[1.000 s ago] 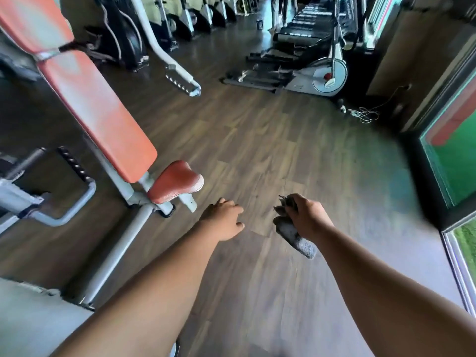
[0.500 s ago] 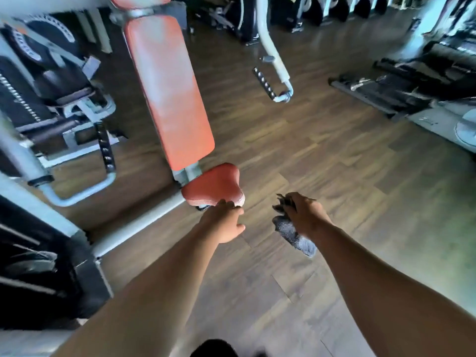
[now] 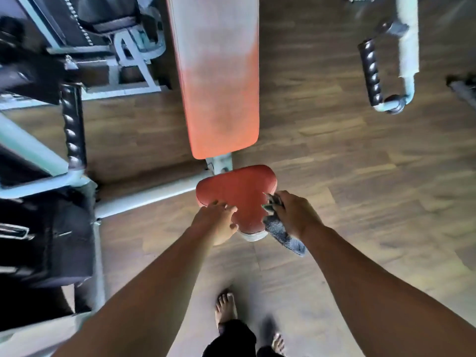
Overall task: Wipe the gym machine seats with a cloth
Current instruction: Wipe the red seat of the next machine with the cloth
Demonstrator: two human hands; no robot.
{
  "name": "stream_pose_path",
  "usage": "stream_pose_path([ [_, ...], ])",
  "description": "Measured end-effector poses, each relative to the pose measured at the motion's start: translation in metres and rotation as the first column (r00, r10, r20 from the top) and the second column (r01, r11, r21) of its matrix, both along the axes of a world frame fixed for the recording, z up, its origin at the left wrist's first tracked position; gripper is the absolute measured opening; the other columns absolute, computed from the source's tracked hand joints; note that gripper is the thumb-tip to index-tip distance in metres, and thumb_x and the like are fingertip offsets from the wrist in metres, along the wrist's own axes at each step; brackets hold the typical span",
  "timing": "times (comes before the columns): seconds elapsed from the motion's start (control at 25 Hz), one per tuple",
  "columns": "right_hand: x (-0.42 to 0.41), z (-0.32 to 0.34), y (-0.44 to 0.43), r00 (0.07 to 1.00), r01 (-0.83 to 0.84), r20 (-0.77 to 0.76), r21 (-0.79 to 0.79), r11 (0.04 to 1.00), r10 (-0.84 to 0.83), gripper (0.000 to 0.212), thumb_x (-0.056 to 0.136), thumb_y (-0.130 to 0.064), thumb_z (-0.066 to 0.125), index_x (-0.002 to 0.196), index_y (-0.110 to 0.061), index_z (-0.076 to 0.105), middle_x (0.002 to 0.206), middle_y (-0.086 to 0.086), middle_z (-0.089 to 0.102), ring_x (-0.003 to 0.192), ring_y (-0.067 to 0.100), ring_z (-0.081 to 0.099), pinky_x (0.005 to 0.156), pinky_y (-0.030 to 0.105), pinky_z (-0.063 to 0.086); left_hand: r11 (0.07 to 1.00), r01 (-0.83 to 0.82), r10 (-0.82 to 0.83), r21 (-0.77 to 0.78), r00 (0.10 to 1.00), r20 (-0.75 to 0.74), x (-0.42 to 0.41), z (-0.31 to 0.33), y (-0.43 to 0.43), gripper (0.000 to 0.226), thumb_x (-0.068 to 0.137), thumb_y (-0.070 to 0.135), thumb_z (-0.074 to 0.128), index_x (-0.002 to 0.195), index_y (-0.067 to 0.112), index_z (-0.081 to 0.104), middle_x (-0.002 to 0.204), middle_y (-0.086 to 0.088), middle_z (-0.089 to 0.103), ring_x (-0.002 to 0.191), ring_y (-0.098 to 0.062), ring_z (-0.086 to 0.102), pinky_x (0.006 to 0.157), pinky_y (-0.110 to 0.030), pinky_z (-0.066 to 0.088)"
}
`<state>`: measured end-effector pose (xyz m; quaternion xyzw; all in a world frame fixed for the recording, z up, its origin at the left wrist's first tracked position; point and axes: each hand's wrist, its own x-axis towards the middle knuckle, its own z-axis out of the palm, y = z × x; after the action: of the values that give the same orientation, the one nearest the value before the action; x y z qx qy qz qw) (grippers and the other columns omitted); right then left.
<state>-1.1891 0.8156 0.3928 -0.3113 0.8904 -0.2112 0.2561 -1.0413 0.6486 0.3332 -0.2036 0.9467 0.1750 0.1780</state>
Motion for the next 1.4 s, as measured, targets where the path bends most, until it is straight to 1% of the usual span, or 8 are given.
stream_pose_path([
  [0.12, -0.041, -0.05, -0.038, 0.977, -0.188, -0.091, 0.067, 0.98, 0.193, 0.021, 0.102, -0.026, 0.05, 0.113, -0.011, 0.06, 0.101, 0.009, 0.071, 0.083, 0.028, 0.064, 0.067, 0.029, 0.038, 0.997, -0.081, 0.081, -0.012, 0.996, 0.032, -0.022, -0.039, -0.02, 0.059, 0.096, 0.046, 0.054, 0.151, 0.029, 0.042, 0.153, -0.002, 0.045, 0.142, -0.026, 0.037, 0.105, -0.045, 0.045],
  [0.24, -0.072, -0.118, -0.08, 0.92, -0.345, -0.163, 0.101, 0.933, 0.358, 0.025, 0.101, -0.025, 0.051, 0.123, -0.013, 0.056, 0.106, 0.01, 0.069, 0.084, 0.029, 0.064, 0.067, 0.031, 0.041, 0.984, -0.178, 0.179, -0.031, 0.983, 0.03, -0.038, -0.083, -0.043, 0.062, 0.095, 0.046, 0.057, 0.152, 0.028, 0.039, 0.155, -0.002, 0.043, 0.143, -0.026, 0.035, 0.105, -0.046, 0.046],
  [0.36, -0.079, -0.191, -0.11, 0.86, -0.476, -0.144, 0.121, 0.871, 0.49, 0.037, 0.101, -0.028, 0.051, 0.135, -0.013, 0.053, 0.126, 0.009, 0.064, 0.107, 0.03, 0.065, 0.089, 0.037, 0.052, 0.963, -0.262, 0.264, -0.06, 0.964, 0.035, -0.044, -0.127, -0.056, 0.065, 0.096, 0.047, 0.058, 0.153, 0.026, 0.036, 0.158, -0.004, 0.038, 0.144, -0.026, 0.035, 0.103, -0.045, 0.047],
  [0.48, -0.066, -0.245, -0.105, 0.808, -0.545, -0.182, 0.131, 0.828, 0.561, 0.059, 0.097, -0.032, 0.057, 0.148, -0.006, 0.044, 0.151, 0.015, 0.049, 0.139, 0.031, 0.048, 0.115, 0.042, 0.04, 0.95, -0.301, 0.305, -0.087, 0.952, 0.032, -0.043, -0.158, -0.055, 0.071, 0.096, 0.051, 0.058, 0.155, 0.023, 0.03, 0.164, -0.006, 0.028, 0.148, -0.026, 0.031, 0.107, -0.044, 0.045],
  [0.6, -0.061, -0.27, -0.099, 0.787, -0.571, -0.243, 0.062, 0.818, 0.568, 0.066, 0.094, -0.036, 0.059, 0.148, -0.002, 0.044, 0.153, 0.02, 0.045, 0.142, 0.036, 0.044, 0.115, 0.048, 0.04, 0.941, -0.338, 0.339, -0.032, 0.94, 0.044, -0.041, -0.18, -0.05, 0.085, 0.095, 0.055, 0.058, 0.161, 0.021, 0.016, 0.169, -0.007, 0.016, 0.154, -0.025, 0.019, 0.118, -0.044, 0.034],
  [0.84, -0.075, -0.279, -0.144, 0.79, -0.531, -0.257, 0.166, 0.831, 0.556, 0.075, 0.096, -0.051, 0.02, 0.157, -0.008, 0.028, 0.165, 0.013, 0.024, 0.153, 0.03, 0.022, 0.123, 0.046, 0.024, 0.92, -0.392, 0.392, 0.021, 0.92, 0.012, -0.038, -0.195, -0.04, 0.098, 0.093, 0.059, 0.059, 0.163, 0.02, 0.003, 0.171, -0.005, -0.003, 0.158, -0.022, 0.003, 0.125, -0.047, 0.022],
  [1.16, -0.065, -0.259, -0.068, 0.654, -0.714, -0.235, 0.119, 0.689, 0.719, 0.065, 0.104, -0.053, 0.024, 0.159, -0.019, 0.024, 0.167, 0.0, 0.019, 0.155, 0.019, 0.015, 0.122, 0.047, 0.025, 0.924, -0.381, 0.381, 0.015, 0.924, 0.025, -0.034, -0.199, -0.039, 0.094, 0.095, 0.062, 0.05, 0.163, 0.022, -0.001, 0.17, 0.0, -0.013, 0.157, -0.019, -0.007, 0.127, -0.047, 0.016],
  [1.4, -0.103, -0.293, -0.167, 0.815, -0.443, -0.261, 0.293, 0.847, 0.517, 0.077, 0.095, -0.058, 0.009, 0.161, -0.016, 0.013, 0.17, 0.005, 0.007, 0.157, 0.022, 0.003, 0.126, 0.046, 0.01, 0.921, -0.388, 0.387, 0.024, 0.922, 0.027, -0.031, -0.207, -0.038, 0.093, 0.096, 0.064, 0.047, 0.163, 0.023, -0.003, 0.169, 0.002, -0.017, 0.157, -0.017, -0.011, 0.127, -0.045, 0.013],
])
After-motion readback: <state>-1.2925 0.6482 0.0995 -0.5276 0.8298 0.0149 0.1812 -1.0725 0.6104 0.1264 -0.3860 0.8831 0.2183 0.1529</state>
